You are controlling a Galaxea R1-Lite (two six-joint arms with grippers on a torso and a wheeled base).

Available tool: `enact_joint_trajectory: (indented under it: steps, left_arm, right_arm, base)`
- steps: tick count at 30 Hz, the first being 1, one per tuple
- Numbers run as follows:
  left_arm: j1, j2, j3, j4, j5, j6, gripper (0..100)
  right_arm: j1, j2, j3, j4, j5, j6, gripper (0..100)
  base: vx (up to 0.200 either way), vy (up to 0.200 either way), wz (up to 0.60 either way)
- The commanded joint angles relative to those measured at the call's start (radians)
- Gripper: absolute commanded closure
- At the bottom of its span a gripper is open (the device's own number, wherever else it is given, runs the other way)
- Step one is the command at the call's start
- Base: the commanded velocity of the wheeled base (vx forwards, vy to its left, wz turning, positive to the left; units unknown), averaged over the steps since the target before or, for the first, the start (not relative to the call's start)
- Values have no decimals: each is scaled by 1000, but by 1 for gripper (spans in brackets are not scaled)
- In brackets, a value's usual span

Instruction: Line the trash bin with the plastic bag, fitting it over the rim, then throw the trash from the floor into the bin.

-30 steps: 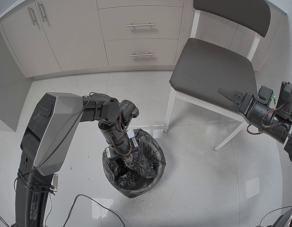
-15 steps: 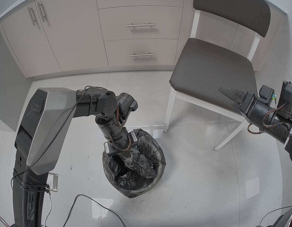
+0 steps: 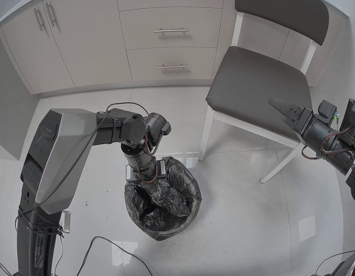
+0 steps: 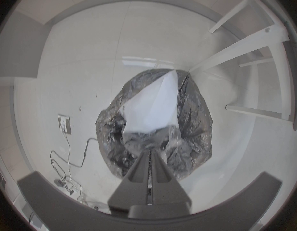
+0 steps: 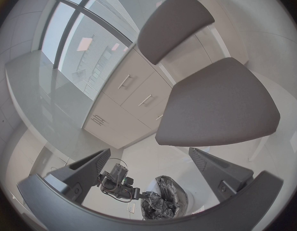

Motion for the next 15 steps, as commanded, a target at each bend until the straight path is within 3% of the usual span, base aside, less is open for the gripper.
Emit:
enact_joint_trajectory:
  steps: [1, 9, 15]
  left_arm:
    - [0, 50, 0, -52, 38, 41, 100]
    - [0, 71, 0, -190, 38, 46, 100]
    - [0, 94, 0, -198, 40, 72, 100]
  right_arm:
    - [12, 23, 42, -59, 0, -3, 0]
    - [12, 12, 48, -69, 0, -3, 0]
    - [12, 15, 50, -69, 1, -3, 0]
  base:
    - [0, 0, 0]
    - [0, 0, 0]
    - [0, 0, 0]
